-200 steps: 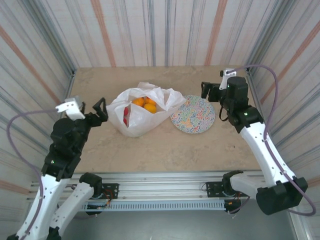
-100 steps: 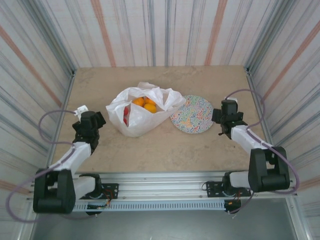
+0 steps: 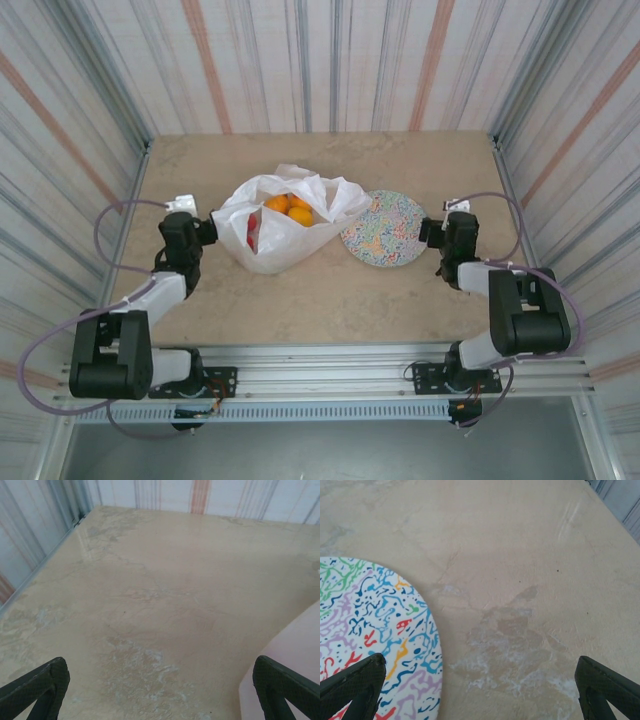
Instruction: Place the fruits into the plastic bag
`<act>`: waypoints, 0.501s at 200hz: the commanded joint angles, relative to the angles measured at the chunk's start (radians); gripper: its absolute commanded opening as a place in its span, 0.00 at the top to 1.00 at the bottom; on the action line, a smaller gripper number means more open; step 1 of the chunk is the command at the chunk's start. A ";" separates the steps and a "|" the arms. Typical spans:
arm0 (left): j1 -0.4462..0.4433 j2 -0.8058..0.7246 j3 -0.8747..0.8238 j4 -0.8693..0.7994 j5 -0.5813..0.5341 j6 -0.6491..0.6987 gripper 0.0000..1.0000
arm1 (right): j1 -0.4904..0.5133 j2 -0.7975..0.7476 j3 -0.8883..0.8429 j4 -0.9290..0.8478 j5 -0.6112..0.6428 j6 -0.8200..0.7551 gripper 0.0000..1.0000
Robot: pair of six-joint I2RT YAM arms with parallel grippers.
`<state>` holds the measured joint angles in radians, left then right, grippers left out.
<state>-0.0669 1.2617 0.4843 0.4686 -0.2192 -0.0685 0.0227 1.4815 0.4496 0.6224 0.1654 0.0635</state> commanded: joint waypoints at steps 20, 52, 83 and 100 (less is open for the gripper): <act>-0.060 0.070 -0.143 0.304 -0.024 0.143 0.01 | -0.032 0.070 -0.076 0.270 -0.099 0.009 0.01; -0.018 0.127 -0.223 0.488 0.058 0.135 0.01 | -0.036 0.058 -0.064 0.221 -0.107 0.015 0.01; -0.011 0.267 -0.105 0.443 0.045 0.133 0.01 | -0.039 0.063 -0.063 0.228 -0.113 0.017 0.01; 0.040 0.248 -0.102 0.374 0.117 0.088 0.01 | -0.046 0.063 -0.059 0.219 -0.130 0.019 0.01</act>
<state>-0.0715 1.5227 0.3305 0.8349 -0.1600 0.0483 -0.0132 1.5391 0.3820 0.8249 0.0689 0.0696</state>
